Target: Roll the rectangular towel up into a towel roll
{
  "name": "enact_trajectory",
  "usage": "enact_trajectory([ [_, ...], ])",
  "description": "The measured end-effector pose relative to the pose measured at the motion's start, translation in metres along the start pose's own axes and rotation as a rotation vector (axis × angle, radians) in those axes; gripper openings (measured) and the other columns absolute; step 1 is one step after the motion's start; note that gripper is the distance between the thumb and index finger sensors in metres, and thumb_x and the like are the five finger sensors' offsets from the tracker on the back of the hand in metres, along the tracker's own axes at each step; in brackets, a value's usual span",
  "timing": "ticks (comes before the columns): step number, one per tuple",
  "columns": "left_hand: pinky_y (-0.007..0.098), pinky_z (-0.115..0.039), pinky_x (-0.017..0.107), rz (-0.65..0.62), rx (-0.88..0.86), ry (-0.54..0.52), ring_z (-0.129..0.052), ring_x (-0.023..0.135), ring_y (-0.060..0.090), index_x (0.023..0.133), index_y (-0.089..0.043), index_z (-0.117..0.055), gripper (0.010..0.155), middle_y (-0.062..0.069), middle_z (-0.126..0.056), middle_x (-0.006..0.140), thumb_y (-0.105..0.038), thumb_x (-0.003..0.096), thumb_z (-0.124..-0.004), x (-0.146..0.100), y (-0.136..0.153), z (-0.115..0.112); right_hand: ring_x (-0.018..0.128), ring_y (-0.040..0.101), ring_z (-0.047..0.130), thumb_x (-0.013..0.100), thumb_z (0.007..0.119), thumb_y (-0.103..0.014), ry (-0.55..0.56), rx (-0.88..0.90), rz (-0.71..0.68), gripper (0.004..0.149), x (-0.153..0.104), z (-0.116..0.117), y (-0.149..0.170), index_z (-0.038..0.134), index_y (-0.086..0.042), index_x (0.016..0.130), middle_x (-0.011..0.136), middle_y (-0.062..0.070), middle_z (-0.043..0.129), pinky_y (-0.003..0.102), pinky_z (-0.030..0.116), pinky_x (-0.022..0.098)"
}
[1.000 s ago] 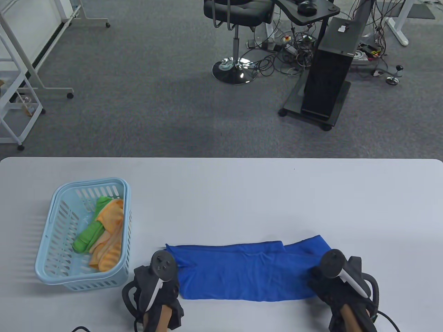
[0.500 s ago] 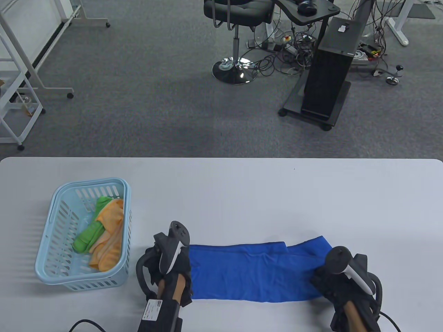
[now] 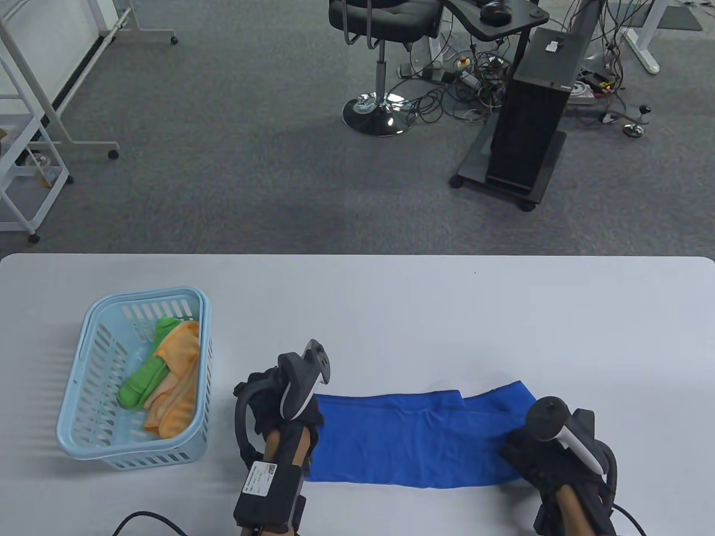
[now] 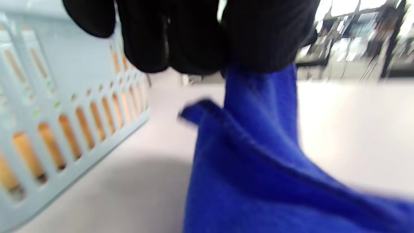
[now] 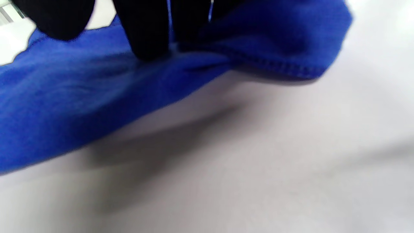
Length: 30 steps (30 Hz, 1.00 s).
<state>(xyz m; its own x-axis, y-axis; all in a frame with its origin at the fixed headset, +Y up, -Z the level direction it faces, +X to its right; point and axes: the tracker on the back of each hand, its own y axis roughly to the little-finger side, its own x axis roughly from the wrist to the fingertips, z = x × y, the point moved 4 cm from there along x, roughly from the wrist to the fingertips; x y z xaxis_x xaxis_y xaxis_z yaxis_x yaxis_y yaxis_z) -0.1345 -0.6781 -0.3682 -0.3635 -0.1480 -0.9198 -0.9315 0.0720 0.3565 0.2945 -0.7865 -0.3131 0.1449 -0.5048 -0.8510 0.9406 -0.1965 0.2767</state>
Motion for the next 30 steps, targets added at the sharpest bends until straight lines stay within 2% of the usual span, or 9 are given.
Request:
enact_trajectory([
  [3,0.066,-0.051,0.071,-0.095,-0.067,-0.063,-0.071,0.097,0.042,0.073,-0.029,-0.102,0.042,0.007,-0.096,0.078,-0.044,0.0393,-0.084,-0.015,0.013,0.035,0.101,0.034,0.045,0.037,0.070,-0.054,-0.011,0.030,0.013,0.071,-0.001,0.000,0.003,0.066,-0.022,0.100,0.107,0.008,0.045,0.069,0.028,0.069],
  [7,0.068,-0.048,0.071,-0.168,-0.204,-0.126,-0.066,0.099,0.045,0.076,-0.029,-0.102,0.044,0.009,-0.094,0.085,-0.045,0.0392,-0.083,-0.029,0.041,0.051,0.101,0.035,0.045,0.036,0.070,-0.054,-0.005,0.007,0.006,0.072,-0.002,0.000,0.000,0.065,-0.021,0.100,0.107,0.009,0.045,0.069,0.028,0.069],
  [10,0.068,-0.046,0.070,-0.317,-0.315,-0.170,-0.064,0.099,0.046,0.077,-0.028,-0.100,0.043,0.009,-0.092,0.086,-0.041,0.0396,-0.083,-0.042,0.052,0.044,0.096,0.038,0.060,0.034,0.071,-0.054,0.132,0.118,-0.068,0.074,-0.012,-0.021,-0.008,0.067,-0.017,0.099,0.103,0.013,0.057,0.068,0.040,0.068],
  [12,0.069,-0.043,0.071,-0.315,-0.320,-0.172,-0.060,0.101,0.047,0.081,-0.031,-0.095,0.043,0.009,-0.088,0.090,-0.038,0.0410,-0.081,-0.045,0.058,0.033,0.095,0.038,0.062,0.034,0.072,-0.053,0.196,0.189,-0.101,0.073,-0.021,-0.034,-0.011,0.069,-0.018,0.098,0.103,0.013,0.058,0.067,0.043,0.069],
  [15,0.069,-0.044,0.071,-0.292,-0.348,-0.263,-0.061,0.100,0.047,0.082,-0.033,-0.093,0.042,0.008,-0.088,0.090,-0.037,0.0411,-0.081,-0.047,0.073,0.024,0.095,0.037,0.064,0.034,0.073,-0.051,0.314,0.216,-0.105,0.070,-0.035,-0.051,-0.004,0.072,-0.018,0.095,0.102,0.012,0.060,0.067,0.044,0.069],
  [21,0.068,-0.047,0.069,-0.252,-0.431,-0.470,-0.066,0.098,0.046,0.081,-0.032,-0.093,0.043,0.008,-0.090,0.088,-0.038,0.0399,-0.082,-0.059,0.096,0.007,0.090,0.035,0.071,0.032,0.078,-0.043,0.506,0.196,0.091,0.059,-0.038,-0.064,0.044,0.082,-0.017,0.084,0.097,0.011,0.067,0.067,0.046,0.067],
  [24,0.067,-0.046,0.070,-0.261,-0.424,-0.424,-0.067,0.097,0.046,0.081,-0.032,-0.093,0.043,0.008,-0.092,0.087,-0.039,0.0402,-0.081,-0.059,0.099,-0.005,0.089,0.033,0.071,0.031,0.079,-0.040,0.630,0.210,0.170,0.053,-0.041,-0.070,0.058,0.077,-0.019,0.080,0.096,0.010,0.063,0.066,0.047,0.067],
  [26,0.066,-0.046,0.070,-0.261,-0.433,-0.442,-0.066,0.097,0.045,0.080,-0.032,-0.093,0.043,0.008,-0.092,0.086,-0.039,0.0400,-0.081,-0.062,0.101,-0.006,0.086,0.033,0.075,0.031,0.080,-0.040,0.626,0.200,0.179,0.048,-0.039,-0.067,0.054,0.082,-0.018,0.074,0.093,0.009,0.068,0.066,0.048,0.067],
  [30,0.067,-0.046,0.069,-0.287,-0.414,-0.464,-0.066,0.097,0.045,0.079,-0.031,-0.094,0.042,0.008,-0.091,0.087,-0.040,0.0398,-0.081,-0.066,0.095,-0.005,0.089,0.034,0.073,0.029,0.081,-0.044,0.448,-0.029,0.147,0.047,-0.021,-0.042,0.026,0.088,-0.022,0.070,0.093,0.008,0.071,0.067,0.046,0.068],
])
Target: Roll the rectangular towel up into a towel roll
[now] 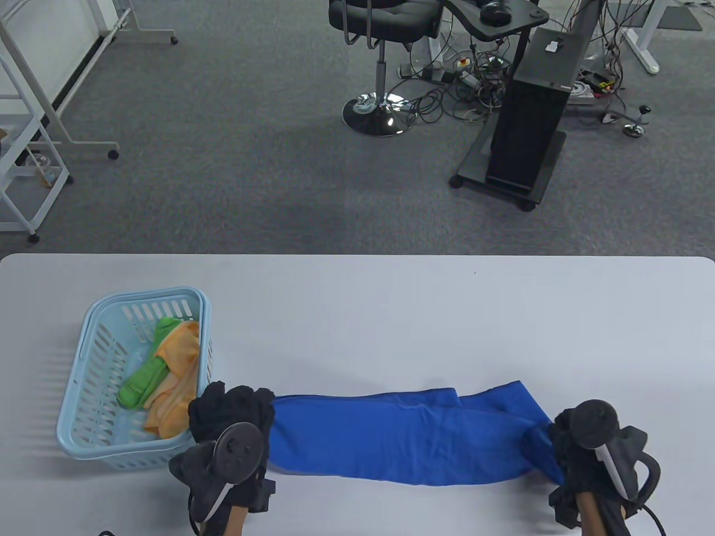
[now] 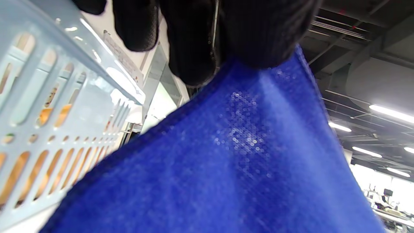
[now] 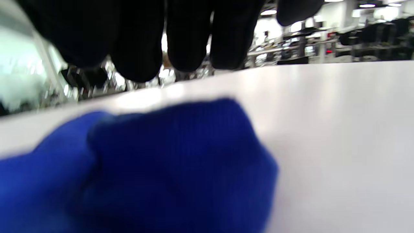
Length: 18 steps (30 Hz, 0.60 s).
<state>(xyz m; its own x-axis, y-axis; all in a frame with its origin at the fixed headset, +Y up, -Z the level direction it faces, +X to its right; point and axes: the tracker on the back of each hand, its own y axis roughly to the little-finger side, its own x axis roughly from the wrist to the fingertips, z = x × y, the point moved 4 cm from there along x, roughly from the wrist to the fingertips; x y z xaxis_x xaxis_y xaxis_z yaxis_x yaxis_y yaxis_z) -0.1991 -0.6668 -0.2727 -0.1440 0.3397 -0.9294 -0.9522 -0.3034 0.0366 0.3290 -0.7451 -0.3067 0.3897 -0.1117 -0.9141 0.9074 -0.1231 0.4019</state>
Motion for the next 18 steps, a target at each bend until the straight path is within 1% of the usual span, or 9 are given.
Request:
enact_trajectory([
  [2,0.067,-0.047,0.069,-0.014,0.001,-0.003,-0.066,0.097,0.045,0.079,-0.031,-0.094,0.043,0.008,-0.091,0.087,-0.040,0.0398,-0.081,-0.001,-0.003,0.000,0.092,0.036,0.067,0.030,0.081,-0.046,-0.141,-0.102,-0.003,0.051,0.001,0.017,-0.007,0.087,-0.022,0.074,0.096,0.009,0.067,0.068,0.041,0.069],
  [3,0.067,-0.047,0.069,-0.021,0.000,-0.004,-0.067,0.097,0.045,0.079,-0.031,-0.094,0.043,0.008,-0.091,0.087,-0.041,0.0399,-0.081,-0.001,-0.005,0.000,0.096,0.037,0.062,0.030,0.081,-0.048,-0.217,-0.170,-0.013,0.057,0.000,0.028,-0.010,0.083,-0.024,0.081,0.100,0.010,0.062,0.069,0.038,0.070],
  [5,0.067,-0.047,0.069,-0.040,-0.007,-0.009,-0.067,0.097,0.045,0.079,-0.031,-0.094,0.043,0.008,-0.091,0.087,-0.041,0.0398,-0.080,-0.003,-0.008,0.000,0.098,0.037,0.056,0.030,0.081,-0.049,-0.268,-0.265,0.004,0.065,0.002,0.041,-0.010,0.069,-0.028,0.090,0.104,0.010,0.052,0.069,0.036,0.070],
  [9,0.067,-0.048,0.068,-0.056,-0.014,-0.005,-0.068,0.096,0.044,0.079,-0.030,-0.095,0.043,0.008,-0.091,0.087,-0.042,0.0399,-0.080,-0.004,-0.012,0.000,0.097,0.036,0.058,0.028,0.085,-0.046,-0.255,-0.206,0.009,0.069,0.007,0.043,-0.008,0.066,-0.026,0.091,0.103,0.011,0.049,0.069,0.035,0.070],
  [11,0.067,-0.048,0.068,-0.060,-0.016,0.004,-0.068,0.096,0.044,0.079,-0.030,-0.095,0.043,0.008,-0.091,0.087,-0.042,0.0399,-0.080,-0.005,-0.013,-0.001,0.095,0.034,0.063,0.028,0.084,-0.043,-0.207,-0.198,0.008,0.064,0.007,0.041,-0.006,0.070,-0.027,0.088,0.101,0.010,0.053,0.068,0.038,0.070],
  [12,0.067,-0.048,0.068,-0.065,-0.013,0.010,-0.068,0.096,0.044,0.078,-0.030,-0.095,0.043,0.008,-0.092,0.087,-0.042,0.0398,-0.080,-0.005,-0.014,-0.002,0.091,0.033,0.070,0.029,0.085,-0.038,-0.110,-0.184,0.013,0.054,0.008,0.037,-0.005,0.077,-0.027,0.081,0.098,0.009,0.061,0.067,0.041,0.070],
  [13,0.067,-0.048,0.068,-0.070,-0.010,0.013,-0.068,0.096,0.044,0.079,-0.030,-0.095,0.043,0.008,-0.091,0.087,-0.042,0.0398,-0.080,-0.005,-0.015,-0.002,0.088,0.033,0.075,0.028,0.085,-0.034,-0.056,-0.182,0.003,0.049,0.008,0.035,-0.006,0.082,-0.026,0.076,0.094,0.008,0.067,0.067,0.043,0.069],
  [16,0.067,-0.049,0.068,-0.077,-0.015,0.009,-0.068,0.096,0.044,0.079,-0.030,-0.095,0.043,0.008,-0.092,0.087,-0.042,0.0399,-0.080,-0.006,-0.017,-0.001,0.084,0.030,0.080,0.029,0.082,-0.035,-0.025,-0.161,-0.003,0.044,0.007,0.024,-0.005,0.090,-0.024,0.071,0.090,0.006,0.076,0.066,0.046,0.069],
  [18,0.067,-0.049,0.068,-0.073,-0.021,-0.001,-0.069,0.096,0.044,0.078,-0.030,-0.095,0.043,0.008,-0.092,0.087,-0.042,0.0399,-0.080,-0.007,-0.017,0.000,0.084,0.030,0.081,0.029,0.082,-0.035,-0.002,-0.046,-0.005,0.044,0.004,0.009,-0.002,0.091,-0.023,0.071,0.089,0.006,0.077,0.066,0.047,0.069],
])
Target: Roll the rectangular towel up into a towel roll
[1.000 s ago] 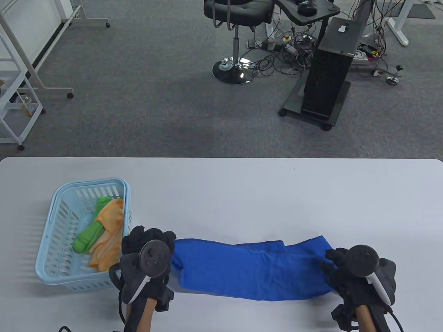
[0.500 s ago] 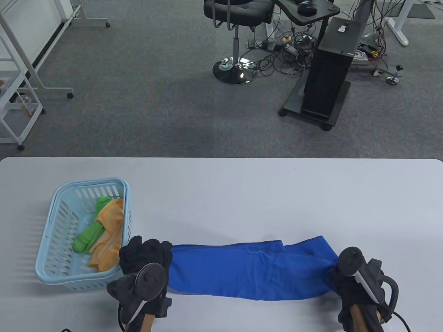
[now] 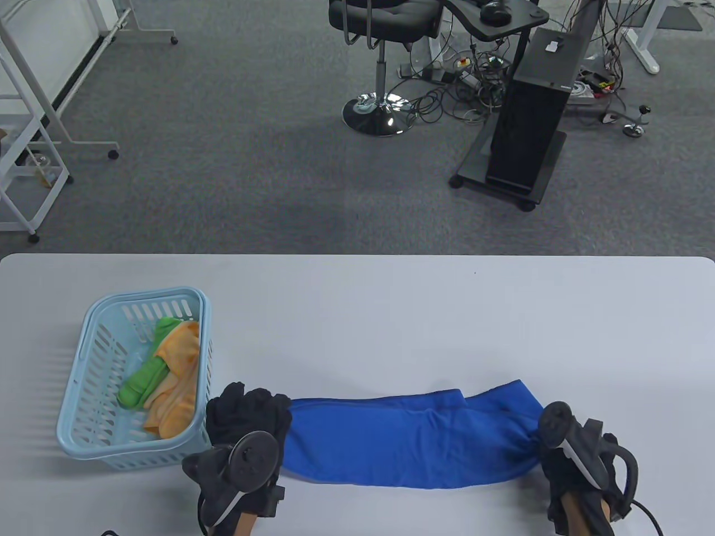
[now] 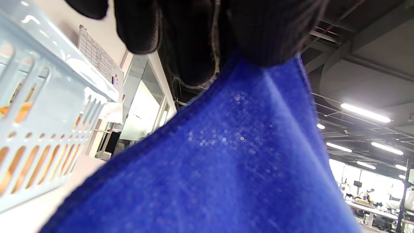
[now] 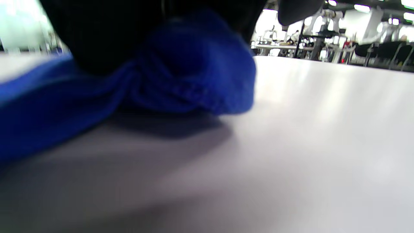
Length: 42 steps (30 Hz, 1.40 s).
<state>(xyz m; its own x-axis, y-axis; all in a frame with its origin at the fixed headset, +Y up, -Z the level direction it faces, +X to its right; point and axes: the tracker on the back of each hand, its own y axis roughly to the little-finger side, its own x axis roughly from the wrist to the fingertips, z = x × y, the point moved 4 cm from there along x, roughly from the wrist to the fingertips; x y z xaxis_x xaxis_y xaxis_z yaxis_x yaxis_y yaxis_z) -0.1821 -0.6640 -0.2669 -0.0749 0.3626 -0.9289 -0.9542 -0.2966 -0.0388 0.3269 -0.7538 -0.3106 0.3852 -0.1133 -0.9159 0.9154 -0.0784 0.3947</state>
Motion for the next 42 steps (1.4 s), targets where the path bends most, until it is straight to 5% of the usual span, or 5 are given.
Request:
enact_trajectory([
  [12,0.067,-0.050,0.068,0.029,-0.006,-0.029,-0.069,0.096,0.044,0.078,-0.030,-0.095,0.043,0.008,-0.092,0.086,-0.042,0.0399,-0.080,-0.001,0.005,0.005,0.079,0.030,0.086,0.032,0.079,-0.038,-0.054,0.713,-0.064,0.045,-0.013,-0.027,0.007,0.090,-0.017,0.070,0.086,0.006,0.080,0.064,0.054,0.066],
  [19,0.067,-0.050,0.068,0.029,-0.015,-0.031,-0.070,0.096,0.044,0.078,-0.030,-0.095,0.043,0.008,-0.093,0.086,-0.041,0.0398,-0.080,0.001,0.005,0.007,0.059,0.024,0.101,0.033,0.079,-0.030,0.162,0.469,0.064,0.045,-0.012,-0.043,0.030,0.082,-0.026,0.078,0.073,0.005,0.091,0.057,0.069,0.061],
  [25,0.067,-0.051,0.068,0.037,-0.010,-0.009,-0.071,0.096,0.044,0.079,-0.030,-0.095,0.043,0.008,-0.094,0.085,-0.041,0.0404,-0.081,0.008,-0.004,0.010,0.058,0.024,0.098,0.036,0.075,-0.022,0.057,0.364,0.011,0.062,-0.008,-0.033,0.018,0.063,-0.030,0.097,0.076,0.005,0.082,0.056,0.068,0.062],
  [35,0.067,-0.053,0.069,0.143,-0.045,0.079,-0.073,0.096,0.044,0.080,-0.029,-0.094,0.042,0.009,-0.095,0.085,-0.040,0.0415,-0.081,0.055,-0.019,0.050,0.061,0.025,0.096,0.029,0.079,-0.045,0.155,0.208,0.008,0.045,-0.008,-0.076,0.013,0.092,-0.023,0.067,0.070,0.001,0.081,0.058,0.066,0.061],
  [42,0.067,-0.055,0.068,0.233,0.024,0.047,-0.075,0.095,0.045,0.075,-0.025,-0.099,0.042,0.010,-0.097,0.084,-0.043,0.0411,-0.082,0.081,-0.005,0.106,0.069,0.029,0.091,0.032,0.076,-0.040,0.199,0.300,0.019,0.047,0.001,-0.125,0.016,0.093,-0.023,0.073,0.078,0.005,0.079,0.060,0.063,0.063],
])
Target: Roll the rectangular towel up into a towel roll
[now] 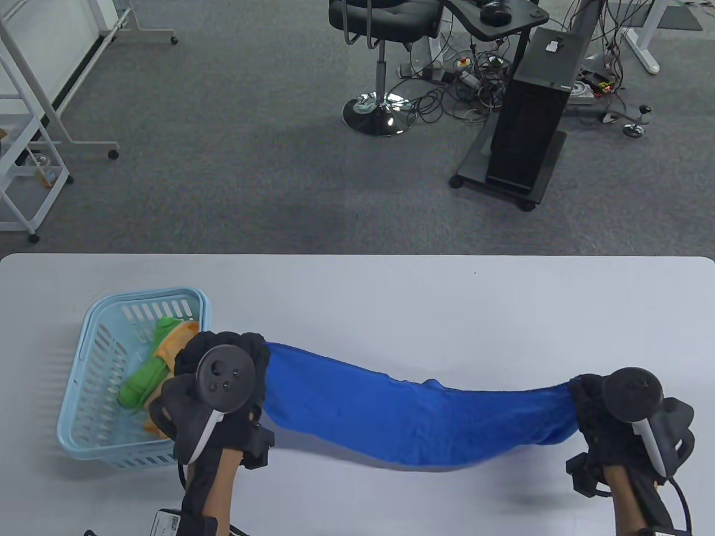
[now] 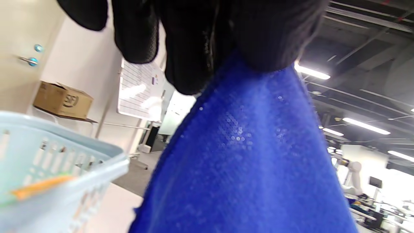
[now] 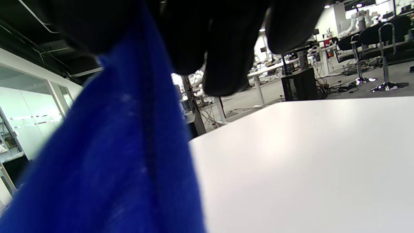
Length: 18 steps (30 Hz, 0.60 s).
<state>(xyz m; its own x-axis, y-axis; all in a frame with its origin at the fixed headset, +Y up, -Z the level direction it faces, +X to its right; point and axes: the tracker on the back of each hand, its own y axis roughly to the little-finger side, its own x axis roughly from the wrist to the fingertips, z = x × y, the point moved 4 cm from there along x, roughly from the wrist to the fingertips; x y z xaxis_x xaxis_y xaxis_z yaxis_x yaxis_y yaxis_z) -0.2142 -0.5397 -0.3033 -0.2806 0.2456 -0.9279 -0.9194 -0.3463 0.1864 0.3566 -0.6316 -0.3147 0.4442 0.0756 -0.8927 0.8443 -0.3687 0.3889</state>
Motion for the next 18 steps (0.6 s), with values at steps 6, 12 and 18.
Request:
enact_trajectory([
  [6,0.067,-0.055,0.069,0.095,0.038,-0.045,-0.075,0.096,0.045,0.075,-0.027,-0.100,0.042,0.010,-0.097,0.085,-0.042,0.0407,-0.083,0.008,0.042,0.037,0.067,0.027,0.094,0.032,0.080,-0.030,0.040,-0.071,-0.009,0.045,0.013,-0.017,-0.002,0.091,-0.024,0.075,0.075,0.004,0.082,0.059,0.064,0.063],
  [12,0.066,-0.057,0.068,0.238,0.001,-0.067,-0.079,0.093,0.044,0.074,-0.024,-0.101,0.041,0.010,-0.099,0.082,-0.040,0.0407,-0.083,0.008,0.099,0.043,0.056,0.023,0.101,0.030,0.083,-0.028,0.098,-0.083,0.030,0.045,0.020,-0.020,0.016,0.089,-0.024,0.074,0.066,0.003,0.089,0.055,0.070,0.060],
  [18,0.062,-0.066,0.063,0.303,-0.033,-0.094,-0.089,0.081,0.038,0.072,-0.022,-0.103,0.041,0.010,-0.101,0.078,-0.040,0.0403,-0.084,0.011,0.127,0.043,0.044,0.023,0.107,0.028,0.084,-0.035,0.166,0.019,0.102,0.045,0.015,-0.029,0.033,0.097,-0.020,0.068,0.055,0.005,0.097,0.053,0.077,0.054],
])
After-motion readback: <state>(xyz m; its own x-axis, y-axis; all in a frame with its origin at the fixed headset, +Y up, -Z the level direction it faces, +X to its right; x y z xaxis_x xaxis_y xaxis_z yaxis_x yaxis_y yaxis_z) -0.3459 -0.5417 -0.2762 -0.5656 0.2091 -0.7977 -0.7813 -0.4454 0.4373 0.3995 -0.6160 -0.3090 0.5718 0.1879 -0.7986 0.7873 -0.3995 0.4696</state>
